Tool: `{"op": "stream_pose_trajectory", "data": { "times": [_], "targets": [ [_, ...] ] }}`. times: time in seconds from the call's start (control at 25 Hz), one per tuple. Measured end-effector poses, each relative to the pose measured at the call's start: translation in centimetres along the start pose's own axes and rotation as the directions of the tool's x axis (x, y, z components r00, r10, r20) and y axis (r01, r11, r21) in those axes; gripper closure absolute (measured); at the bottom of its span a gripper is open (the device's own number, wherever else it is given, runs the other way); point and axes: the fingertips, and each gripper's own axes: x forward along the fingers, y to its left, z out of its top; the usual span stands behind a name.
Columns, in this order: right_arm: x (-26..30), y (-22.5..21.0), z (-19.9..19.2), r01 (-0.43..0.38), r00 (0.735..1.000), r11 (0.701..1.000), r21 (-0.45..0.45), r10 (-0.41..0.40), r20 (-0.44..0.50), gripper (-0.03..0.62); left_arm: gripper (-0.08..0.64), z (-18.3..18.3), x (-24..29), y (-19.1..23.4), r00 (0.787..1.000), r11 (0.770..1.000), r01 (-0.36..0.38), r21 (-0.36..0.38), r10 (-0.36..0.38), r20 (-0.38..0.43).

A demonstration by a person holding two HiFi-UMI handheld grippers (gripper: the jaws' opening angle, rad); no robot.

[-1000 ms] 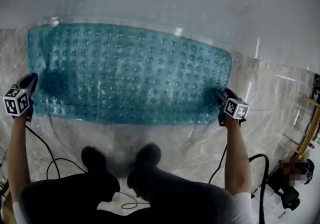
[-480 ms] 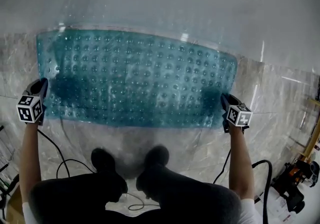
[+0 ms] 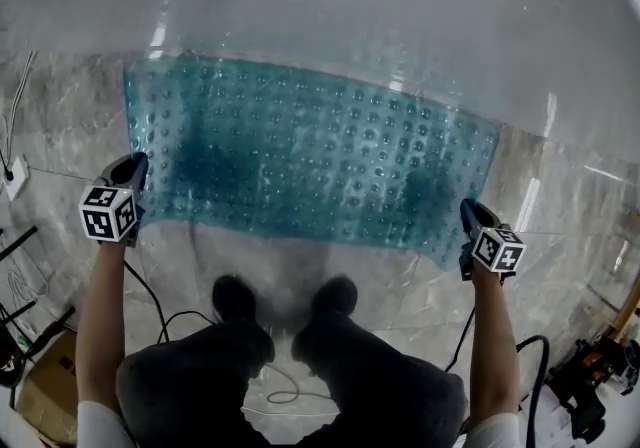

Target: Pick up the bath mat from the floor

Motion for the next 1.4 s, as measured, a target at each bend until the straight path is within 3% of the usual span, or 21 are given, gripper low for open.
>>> {"op": "stream_pose_trajectory", "data": {
  "times": [0.16,0.48,0.96,1.4],
  "targets": [
    [-2.9,2.2,1.2,-0.043,0.999,0.996,0.076,0.04,0.033,0.554,0.54,2.1,-2.2,-3.3,0.999,0.998,0.045,-0.051,-0.045,-0.001],
    [-11.1,9.3,4.2,-0.105,0.993,0.979,0.175,0.094,0.073,0.555,0.54,6.1,-11.2,-7.5,0.995,0.995,0.099,-0.016,-0.1,-0.022],
    [-20.4,19.1,7.6,-0.237,0.972,0.969,0.068,0.237,0.008,0.557,0.54,10.0,-22.3,-13.4,0.987,0.979,0.158,0.13,-0.153,-0.045],
    [-32.6,27.4,9.6,-0.299,0.954,0.951,0.082,0.3,-0.003,0.557,0.54,12.3,-37.2,-14.5,0.985,0.981,0.171,0.09,-0.169,-0.039]
  ]
}}
